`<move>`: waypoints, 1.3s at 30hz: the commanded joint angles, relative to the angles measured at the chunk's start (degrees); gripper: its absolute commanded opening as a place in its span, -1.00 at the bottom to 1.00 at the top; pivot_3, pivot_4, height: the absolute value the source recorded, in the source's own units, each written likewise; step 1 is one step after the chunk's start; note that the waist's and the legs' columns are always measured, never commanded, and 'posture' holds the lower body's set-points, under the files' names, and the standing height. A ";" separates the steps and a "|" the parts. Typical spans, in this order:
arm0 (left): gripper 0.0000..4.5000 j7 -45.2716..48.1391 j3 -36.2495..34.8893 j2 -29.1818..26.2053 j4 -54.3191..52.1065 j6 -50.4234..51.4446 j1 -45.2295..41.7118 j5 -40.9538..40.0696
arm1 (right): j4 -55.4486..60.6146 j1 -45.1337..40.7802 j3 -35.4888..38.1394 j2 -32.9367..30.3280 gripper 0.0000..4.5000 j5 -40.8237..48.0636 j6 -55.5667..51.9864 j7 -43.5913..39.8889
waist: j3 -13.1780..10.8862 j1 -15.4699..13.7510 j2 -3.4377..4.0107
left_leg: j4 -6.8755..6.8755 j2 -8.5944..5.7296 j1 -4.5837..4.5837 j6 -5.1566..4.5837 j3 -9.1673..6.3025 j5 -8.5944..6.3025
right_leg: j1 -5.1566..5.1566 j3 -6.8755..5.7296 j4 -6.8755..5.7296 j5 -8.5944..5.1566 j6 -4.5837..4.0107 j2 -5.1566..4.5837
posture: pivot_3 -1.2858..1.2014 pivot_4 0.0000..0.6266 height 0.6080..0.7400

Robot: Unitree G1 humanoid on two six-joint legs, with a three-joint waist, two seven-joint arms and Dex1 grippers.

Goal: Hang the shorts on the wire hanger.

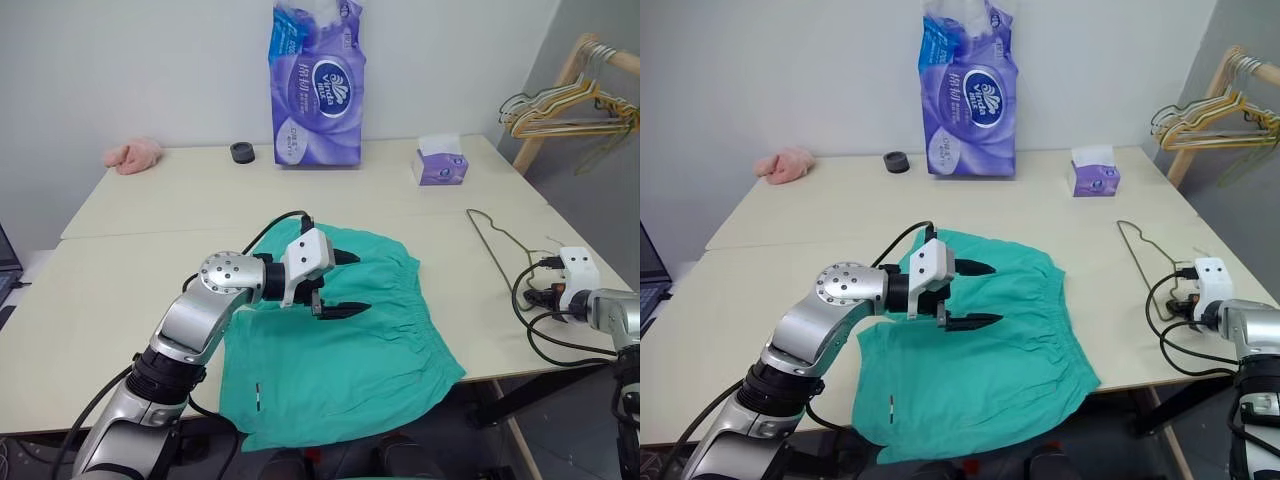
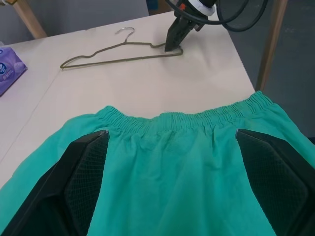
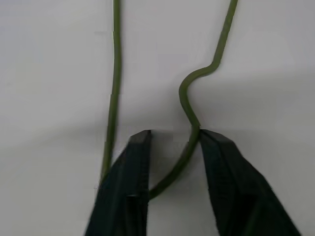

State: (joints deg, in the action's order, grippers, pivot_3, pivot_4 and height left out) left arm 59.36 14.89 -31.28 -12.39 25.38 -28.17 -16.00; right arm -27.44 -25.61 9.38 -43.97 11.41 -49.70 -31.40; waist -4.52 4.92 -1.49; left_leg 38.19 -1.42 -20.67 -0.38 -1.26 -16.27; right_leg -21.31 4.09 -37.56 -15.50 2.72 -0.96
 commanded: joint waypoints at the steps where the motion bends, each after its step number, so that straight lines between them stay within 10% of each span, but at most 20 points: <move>1: 0.94 -0.34 -0.27 0.24 -1.22 -1.05 -0.51 0.02 | -3.34 1.63 -0.11 0.88 -0.84 -0.87 -2.62 1.51 | 0.04 -0.13 -0.07 | 0.01 0.00 0.00 0.00 -0.03 0.00 | 0.02 -0.02 0.04 0.01 0.02 -0.03 | -0.05 -0.77 1.00; 21: 0.97 -8.86 -14.48 2.97 22.59 3.14 -13.47 -4.05 | 33.67 11.77 4.12 -4.21 -1.00 -0.41 9.18 0.40 | -0.30 0.57 0.62 | -0.19 0.02 -0.31 -0.01 -0.01 -0.01 | -0.24 -0.01 0.42 0.15 0.27 -0.04 | -0.08 -0.78 1.00; 39: 0.97 14.90 -7.84 -5.86 36.88 1.99 -18.42 -0.44 | 48.02 8.69 -11.97 -5.52 -1.00 -14.23 37.14 -6.57 | -0.35 0.11 0.56 | -0.10 -0.04 -1.18 0.04 -0.13 -0.02 | -1.08 -0.12 0.36 0.38 0.02 -0.17 | -0.08 -0.78 1.00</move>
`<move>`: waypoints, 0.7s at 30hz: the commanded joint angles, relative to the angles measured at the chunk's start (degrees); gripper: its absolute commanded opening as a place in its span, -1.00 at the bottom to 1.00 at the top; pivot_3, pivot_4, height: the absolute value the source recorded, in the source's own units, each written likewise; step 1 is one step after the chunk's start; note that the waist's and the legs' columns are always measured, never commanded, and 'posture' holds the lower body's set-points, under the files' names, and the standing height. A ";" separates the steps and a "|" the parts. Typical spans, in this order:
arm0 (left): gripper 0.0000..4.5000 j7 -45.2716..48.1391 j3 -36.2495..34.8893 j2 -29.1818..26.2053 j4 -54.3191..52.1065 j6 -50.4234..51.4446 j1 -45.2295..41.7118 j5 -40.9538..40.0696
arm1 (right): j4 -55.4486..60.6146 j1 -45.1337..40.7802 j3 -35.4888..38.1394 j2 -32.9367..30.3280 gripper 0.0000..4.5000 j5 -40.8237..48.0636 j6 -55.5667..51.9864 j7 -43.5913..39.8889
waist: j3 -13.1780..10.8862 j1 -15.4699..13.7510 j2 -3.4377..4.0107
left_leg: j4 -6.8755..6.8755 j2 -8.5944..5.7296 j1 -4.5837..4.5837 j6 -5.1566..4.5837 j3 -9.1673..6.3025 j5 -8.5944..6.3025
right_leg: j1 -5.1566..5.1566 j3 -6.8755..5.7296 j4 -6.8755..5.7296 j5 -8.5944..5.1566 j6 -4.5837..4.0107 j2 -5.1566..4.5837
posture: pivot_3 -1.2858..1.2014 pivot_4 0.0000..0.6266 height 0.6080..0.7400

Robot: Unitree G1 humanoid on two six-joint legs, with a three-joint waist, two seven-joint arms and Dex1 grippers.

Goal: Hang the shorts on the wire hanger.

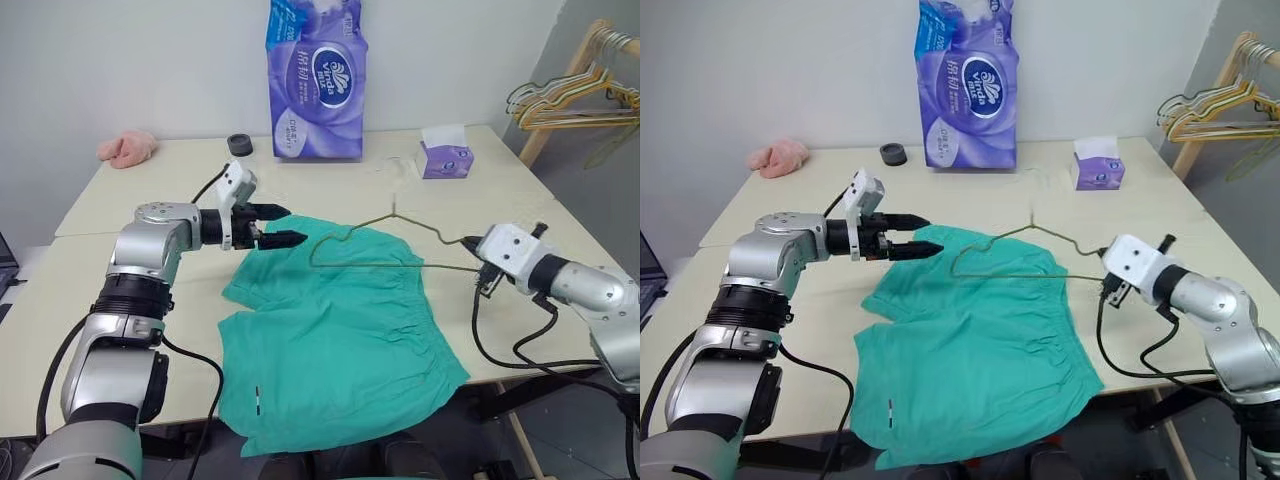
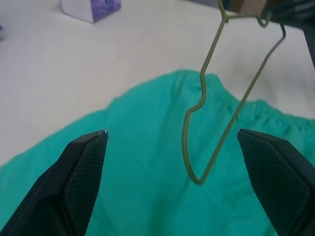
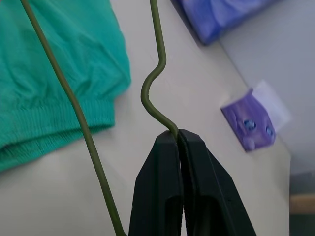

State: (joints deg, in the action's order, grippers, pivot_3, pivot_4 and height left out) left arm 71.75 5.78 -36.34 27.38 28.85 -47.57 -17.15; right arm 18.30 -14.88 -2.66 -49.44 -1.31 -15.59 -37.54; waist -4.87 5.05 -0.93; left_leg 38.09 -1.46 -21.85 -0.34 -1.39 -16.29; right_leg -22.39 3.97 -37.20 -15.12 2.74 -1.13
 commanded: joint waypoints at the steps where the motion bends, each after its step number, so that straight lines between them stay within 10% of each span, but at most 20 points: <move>1: 0.97 4.27 2.47 -1.08 -5.11 -1.06 2.63 0.47 | 2.73 -3.04 -0.98 0.31 -1.00 -2.14 4.04 -0.79 | 0.00 -0.04 0.00 | 0.00 0.00 0.00 0.00 -0.01 0.00 | 0.00 -0.01 0.01 0.00 0.00 0.00 | -0.08 -0.78 1.00; 12: 0.97 6.19 5.27 -0.60 -10.81 -1.18 8.40 1.38 | 4.39 -7.60 -4.01 4.01 -1.00 -4.17 6.21 -3.01 | 0.00 -0.14 -0.01 | 0.12 0.01 -0.01 0.01 -0.03 -0.01 | 0.00 -0.02 -0.11 0.02 -0.05 -0.01 | -0.07 -0.78 1.00; 21: -0.12 8.52 5.00 -1.29 -13.71 2.66 10.39 -0.70 | 4.64 -8.39 -3.50 5.38 -1.00 -4.76 6.62 -3.34 | -0.01 -0.06 -0.01 | 0.13 0.00 0.02 0.01 -0.02 -0.01 | -0.03 -0.02 -0.25 0.02 -0.06 0.00 | -0.07 -0.78 1.00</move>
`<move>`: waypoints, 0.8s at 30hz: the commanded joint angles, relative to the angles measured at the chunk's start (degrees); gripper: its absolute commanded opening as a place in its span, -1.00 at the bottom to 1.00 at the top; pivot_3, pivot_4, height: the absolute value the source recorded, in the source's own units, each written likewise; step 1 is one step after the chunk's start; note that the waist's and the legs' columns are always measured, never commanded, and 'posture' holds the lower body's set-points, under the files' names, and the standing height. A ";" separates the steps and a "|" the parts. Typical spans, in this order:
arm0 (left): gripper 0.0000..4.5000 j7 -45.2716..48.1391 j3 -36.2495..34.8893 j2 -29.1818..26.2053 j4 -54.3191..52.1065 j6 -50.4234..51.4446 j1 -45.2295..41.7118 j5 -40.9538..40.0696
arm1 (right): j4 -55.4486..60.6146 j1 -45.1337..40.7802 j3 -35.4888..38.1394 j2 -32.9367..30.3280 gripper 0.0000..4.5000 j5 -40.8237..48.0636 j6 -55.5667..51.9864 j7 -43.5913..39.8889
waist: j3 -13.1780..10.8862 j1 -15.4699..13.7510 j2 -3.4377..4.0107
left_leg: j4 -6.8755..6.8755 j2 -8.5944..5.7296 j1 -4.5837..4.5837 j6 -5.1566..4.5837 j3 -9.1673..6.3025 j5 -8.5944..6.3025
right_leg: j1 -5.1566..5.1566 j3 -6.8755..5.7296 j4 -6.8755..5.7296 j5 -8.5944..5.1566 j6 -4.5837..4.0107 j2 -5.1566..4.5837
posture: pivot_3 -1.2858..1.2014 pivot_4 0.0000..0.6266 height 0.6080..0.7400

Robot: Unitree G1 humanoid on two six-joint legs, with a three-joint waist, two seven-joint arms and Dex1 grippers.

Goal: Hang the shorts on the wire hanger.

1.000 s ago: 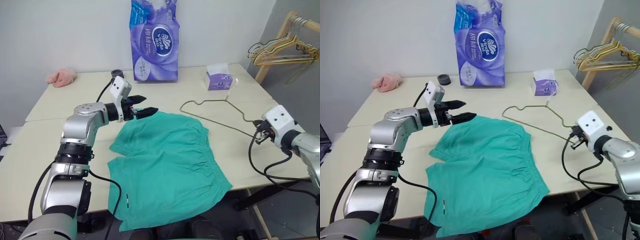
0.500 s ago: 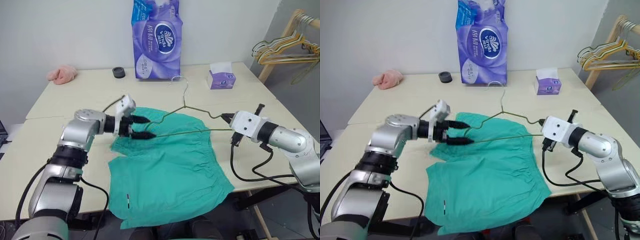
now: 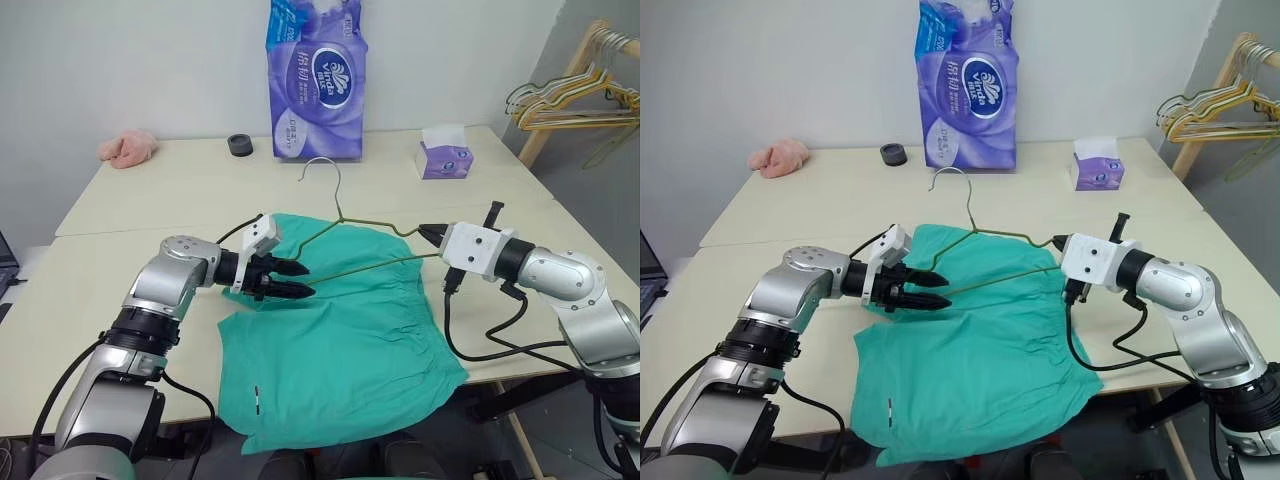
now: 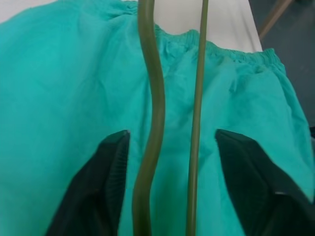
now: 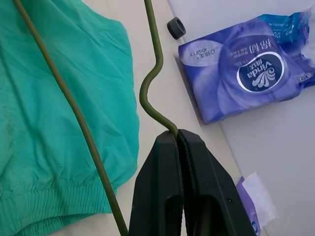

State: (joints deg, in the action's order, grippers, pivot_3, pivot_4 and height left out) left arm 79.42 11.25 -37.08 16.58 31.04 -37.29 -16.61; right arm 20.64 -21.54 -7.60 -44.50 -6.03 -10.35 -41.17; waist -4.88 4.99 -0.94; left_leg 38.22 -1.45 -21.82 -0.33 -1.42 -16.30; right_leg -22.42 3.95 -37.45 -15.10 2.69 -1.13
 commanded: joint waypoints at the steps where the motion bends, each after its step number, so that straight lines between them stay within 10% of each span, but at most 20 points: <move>1: -0.26 0.81 -0.50 -0.54 -3.25 0.62 0.31 -1.28 | 2.24 -1.78 1.47 0.50 -1.00 -0.10 1.66 0.32 | 0.00 0.00 0.00 | 0.01 0.00 0.01 0.00 0.00 0.00 | 0.00 0.00 -0.02 0.00 0.00 0.00 | -0.07 -0.78 1.00; 6: -0.94 0.42 -0.49 -0.23 -5.00 1.63 1.26 -1.61 | 2.81 -0.94 1.09 -0.37 -1.00 0.48 2.78 -1.50 | 0.00 0.02 0.00 | 0.23 0.00 0.02 0.00 0.00 0.00 | -0.01 0.00 -0.30 -0.03 -0.03 0.01 | -0.07 -0.78 1.00; 9: -0.99 -0.29 -0.53 0.12 -5.73 1.96 1.70 -1.59 | 4.30 0.43 1.34 -0.85 -1.00 2.20 2.89 -3.74 | -0.01 0.04 0.00 | 0.46 0.01 0.02 -0.01 -0.02 -0.01 | 0.02 -0.02 -0.44 -0.03 -0.03 0.04 | -0.07 -0.78 1.00; 21: -1.00 -2.83 0.32 0.11 -8.76 -0.33 2.59 0.14 | 8.04 1.88 6.18 -8.01 0.81 11.70 -13.75 -13.97 | -0.03 0.03 -0.02 | 0.71 0.01 0.06 -0.02 0.00 0.00 | 0.11 0.01 -0.53 -0.03 -0.02 0.05 | -0.08 -0.77 1.00; 24: -1.00 -1.45 1.69 -1.40 -10.88 -2.32 3.74 1.16 | 5.66 0.55 6.05 -9.85 0.81 11.47 -14.91 -14.79 | -0.03 0.15 -0.01 | 0.67 0.01 0.05 -0.01 -0.01 0.00 | 0.10 0.02 -0.53 -0.03 -0.02 0.04 | -0.09 -0.78 1.00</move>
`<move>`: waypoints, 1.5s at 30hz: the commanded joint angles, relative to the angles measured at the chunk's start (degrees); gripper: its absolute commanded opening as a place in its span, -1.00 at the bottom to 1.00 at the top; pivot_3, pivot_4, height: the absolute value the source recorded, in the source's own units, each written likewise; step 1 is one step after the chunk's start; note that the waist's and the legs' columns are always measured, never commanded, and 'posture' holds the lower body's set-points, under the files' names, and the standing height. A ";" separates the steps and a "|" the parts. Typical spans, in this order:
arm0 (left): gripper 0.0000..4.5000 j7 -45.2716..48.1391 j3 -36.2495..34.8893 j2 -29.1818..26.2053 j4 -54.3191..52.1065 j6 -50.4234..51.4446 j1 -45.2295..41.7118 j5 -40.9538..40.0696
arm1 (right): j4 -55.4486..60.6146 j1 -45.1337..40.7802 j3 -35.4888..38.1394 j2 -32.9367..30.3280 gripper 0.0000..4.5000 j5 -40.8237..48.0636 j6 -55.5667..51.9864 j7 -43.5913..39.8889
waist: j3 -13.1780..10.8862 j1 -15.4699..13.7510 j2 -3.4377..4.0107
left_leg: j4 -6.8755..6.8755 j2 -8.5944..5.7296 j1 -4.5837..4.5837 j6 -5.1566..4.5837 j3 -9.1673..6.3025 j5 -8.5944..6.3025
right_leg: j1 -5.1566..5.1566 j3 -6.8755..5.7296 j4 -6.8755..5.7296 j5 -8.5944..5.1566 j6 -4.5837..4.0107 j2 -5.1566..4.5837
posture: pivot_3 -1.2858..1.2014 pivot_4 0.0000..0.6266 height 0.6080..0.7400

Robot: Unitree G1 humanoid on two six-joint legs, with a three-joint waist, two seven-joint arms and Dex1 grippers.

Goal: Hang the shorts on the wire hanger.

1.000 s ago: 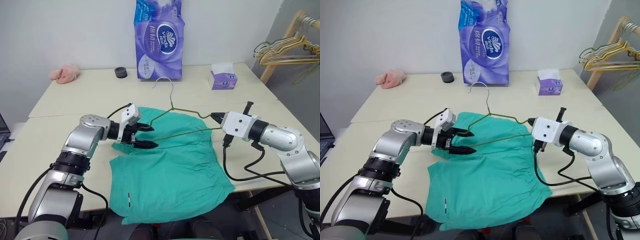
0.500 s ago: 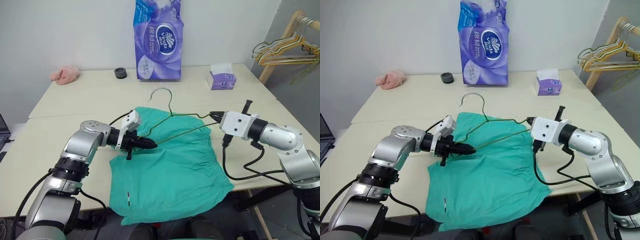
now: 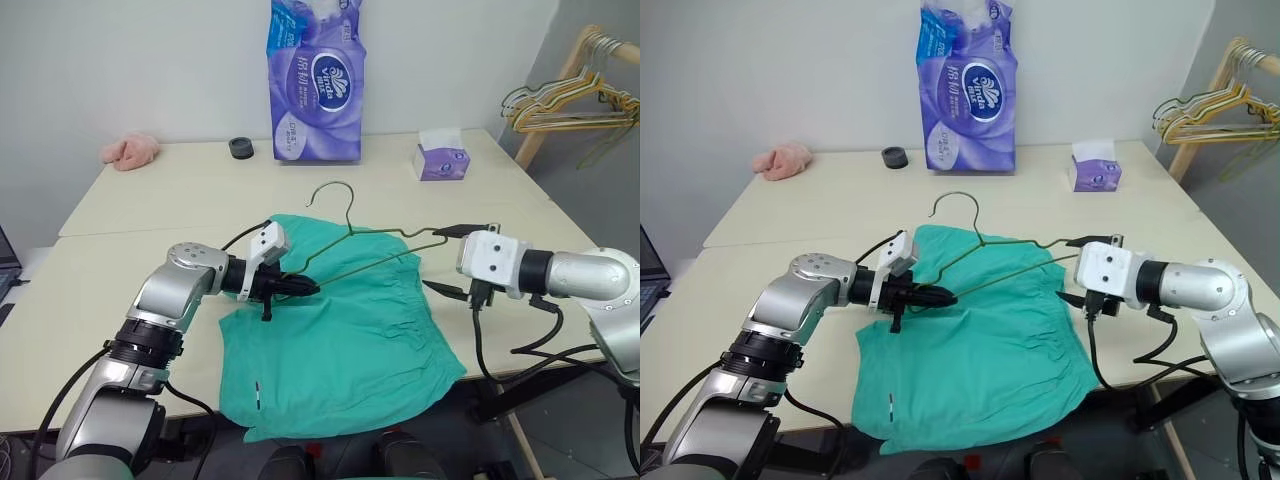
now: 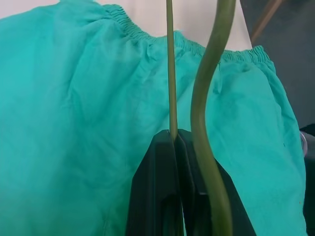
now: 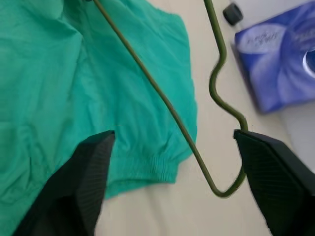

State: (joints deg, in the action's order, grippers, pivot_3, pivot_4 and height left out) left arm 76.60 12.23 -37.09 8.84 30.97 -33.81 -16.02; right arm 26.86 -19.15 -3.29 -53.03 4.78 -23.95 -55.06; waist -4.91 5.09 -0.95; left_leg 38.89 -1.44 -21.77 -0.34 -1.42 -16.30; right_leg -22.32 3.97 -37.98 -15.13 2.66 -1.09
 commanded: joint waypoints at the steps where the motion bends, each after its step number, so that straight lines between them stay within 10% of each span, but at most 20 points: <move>1: -1.00 1.50 0.94 -1.61 -3.49 -2.56 0.44 0.70 | -1.04 -2.38 1.30 -1.58 0.81 0.86 -1.89 -1.22 | 0.00 0.11 0.01 | -0.01 0.00 0.00 0.00 0.00 0.00 | 0.00 0.00 0.00 0.00 0.00 0.00 | -0.09 -0.78 1.00; 16: -1.00 0.99 3.02 -2.24 -7.15 -6.03 2.44 2.41 | -6.23 -9.49 -11.37 -1.40 0.81 0.29 -8.06 -9.19 | -0.02 -0.01 0.02 | -0.01 0.01 -0.03 0.00 0.00 0.00 | -0.02 -0.02 0.02 0.00 0.00 -0.02 | -0.07 -0.79 1.00; 29: -1.00 0.41 4.43 -2.41 -8.26 -8.57 3.38 4.75 | -6.73 -11.07 -15.46 -0.21 -0.98 -0.97 -8.70 -11.63 | -0.02 -0.03 0.02 | -0.01 0.01 -0.02 0.00 -0.01 0.00 | -0.03 -0.03 0.00 0.00 0.00 -0.03 | -0.07 -0.79 1.00; 34: -1.00 -1.16 4.37 -1.43 -7.98 -6.99 2.97 4.93 | -6.24 -10.71 -15.61 -0.04 -0.98 -0.84 -9.03 -11.94 | -0.02 -0.03 0.02 | 0.00 0.01 -0.02 0.00 -0.01 0.00 | -0.02 -0.04 0.01 0.00 0.00 -0.03 | -0.07 -0.79 1.00; 45: 0.43 -11.30 -6.10 5.08 -2.06 -7.38 -0.09 0.29 | -4.06 -7.52 -10.87 -1.72 -1.00 1.69 -12.48 -11.46 | -0.02 -0.10 0.01 | 0.01 0.01 -0.03 0.00 -0.06 0.00 | -0.02 -0.08 0.00 0.00 0.00 -0.05 | -0.08 -0.80 1.00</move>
State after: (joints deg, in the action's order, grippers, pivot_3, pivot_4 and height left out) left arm 67.82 10.42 -31.99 6.26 23.84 -31.62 -13.95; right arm 20.53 -26.94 -17.37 -54.00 4.86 -35.43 -66.97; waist -4.93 4.99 -0.94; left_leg 38.91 -1.43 -21.80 -0.35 -1.48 -16.30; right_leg -22.34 3.89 -37.99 -15.13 2.66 -1.14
